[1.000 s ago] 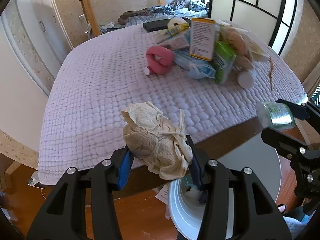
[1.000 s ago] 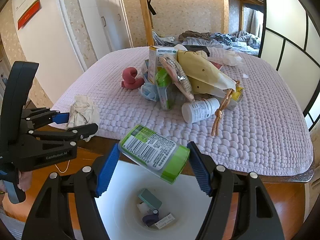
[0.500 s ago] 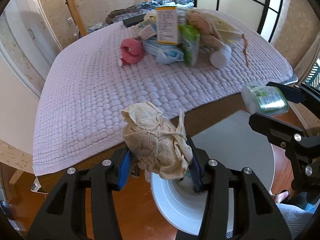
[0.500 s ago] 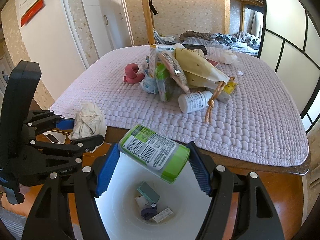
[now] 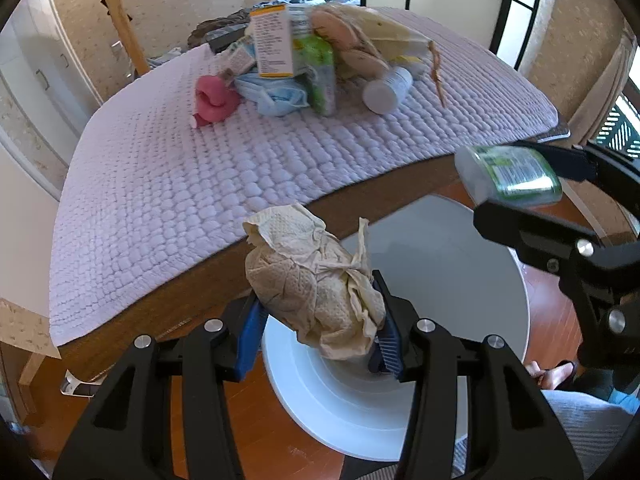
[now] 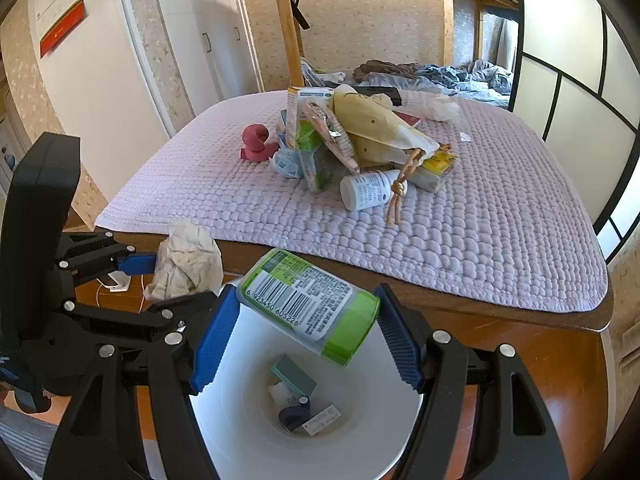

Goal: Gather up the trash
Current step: 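Carry the beige packet and green bottle with both tools over the white bin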

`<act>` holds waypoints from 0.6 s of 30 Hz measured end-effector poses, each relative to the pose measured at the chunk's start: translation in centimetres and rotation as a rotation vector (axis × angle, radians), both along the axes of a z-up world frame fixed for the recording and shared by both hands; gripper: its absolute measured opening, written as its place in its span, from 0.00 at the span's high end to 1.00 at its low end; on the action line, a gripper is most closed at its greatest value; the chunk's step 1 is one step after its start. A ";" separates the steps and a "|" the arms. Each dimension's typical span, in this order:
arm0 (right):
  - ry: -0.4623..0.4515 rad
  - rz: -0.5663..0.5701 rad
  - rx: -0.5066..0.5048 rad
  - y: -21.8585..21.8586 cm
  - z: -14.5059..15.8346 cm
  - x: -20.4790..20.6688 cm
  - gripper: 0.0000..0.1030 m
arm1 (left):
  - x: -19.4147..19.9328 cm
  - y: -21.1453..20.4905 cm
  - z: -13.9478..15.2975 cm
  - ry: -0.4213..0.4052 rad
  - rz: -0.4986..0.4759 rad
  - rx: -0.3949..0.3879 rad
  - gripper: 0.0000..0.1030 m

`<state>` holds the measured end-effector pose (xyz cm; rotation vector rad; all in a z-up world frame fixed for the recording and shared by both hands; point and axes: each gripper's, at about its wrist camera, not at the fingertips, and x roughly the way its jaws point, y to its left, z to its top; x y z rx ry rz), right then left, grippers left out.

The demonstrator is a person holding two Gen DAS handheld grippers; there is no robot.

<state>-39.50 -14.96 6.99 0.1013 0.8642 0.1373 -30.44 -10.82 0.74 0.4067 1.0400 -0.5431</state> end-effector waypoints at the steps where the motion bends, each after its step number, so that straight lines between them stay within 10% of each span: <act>1: 0.001 -0.001 -0.001 0.0 0.0 0.0 0.34 | -0.2 -0.1 -0.1 0.003 -0.006 0.002 0.51; 18: 0.029 -0.006 0.003 0.0 -1.0 -1.1 0.34 | -1.2 -0.4 -1.5 0.036 -0.047 0.037 0.51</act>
